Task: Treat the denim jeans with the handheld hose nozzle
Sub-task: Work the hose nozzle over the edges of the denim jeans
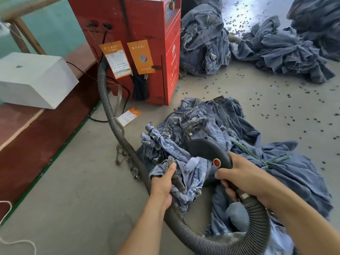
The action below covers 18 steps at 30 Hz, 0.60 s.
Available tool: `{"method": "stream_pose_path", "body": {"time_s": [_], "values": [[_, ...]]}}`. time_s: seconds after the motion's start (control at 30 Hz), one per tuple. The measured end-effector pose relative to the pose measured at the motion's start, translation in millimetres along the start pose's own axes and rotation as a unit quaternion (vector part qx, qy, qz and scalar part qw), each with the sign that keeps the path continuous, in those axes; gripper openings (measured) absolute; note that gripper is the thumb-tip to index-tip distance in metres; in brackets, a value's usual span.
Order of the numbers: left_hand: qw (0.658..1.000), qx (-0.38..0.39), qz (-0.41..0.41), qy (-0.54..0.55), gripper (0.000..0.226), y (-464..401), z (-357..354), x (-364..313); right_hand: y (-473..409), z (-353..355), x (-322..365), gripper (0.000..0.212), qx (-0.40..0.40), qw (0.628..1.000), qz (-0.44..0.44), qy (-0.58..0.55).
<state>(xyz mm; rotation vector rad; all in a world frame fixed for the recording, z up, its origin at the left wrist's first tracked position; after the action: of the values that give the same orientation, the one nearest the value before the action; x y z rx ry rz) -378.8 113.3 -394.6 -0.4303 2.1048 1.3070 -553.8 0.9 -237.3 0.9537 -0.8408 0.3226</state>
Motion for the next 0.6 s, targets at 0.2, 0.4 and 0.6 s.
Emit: {"method": "stream_pose_path", "body": {"time_s": [0.2,0.4,0.6], "values": [[0.994,0.088,0.027,0.063,0.031,5.1,-0.9,-7.4,19.4,6.3,-12.3,0.022,0.046,0.998,0.012,0.042],[0.972,0.217,0.061,0.066,0.050,12.5,-4.4,-8.1,22.8,-9.8,-17.0,0.021,0.069,0.982,-0.002,0.178],[0.968,0.222,0.079,0.090,0.049,15.2,-2.8,-6.6,-1.3,-19.1,11.6,0.019,-0.031,0.961,0.062,0.267]]}}
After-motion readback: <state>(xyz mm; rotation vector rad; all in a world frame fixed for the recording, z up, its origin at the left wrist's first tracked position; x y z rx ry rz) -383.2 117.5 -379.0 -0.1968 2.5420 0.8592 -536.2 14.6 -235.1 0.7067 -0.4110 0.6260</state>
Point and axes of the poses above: each hand's wrist, its own y-axis away from the middle knuckle, its own z-axis out of the back of the hand, x = y × z, the point moved 2 cm from there along -y, towards the middle knuckle, and after that the axes turned 5 degrees about y, right-handed, at the moved point
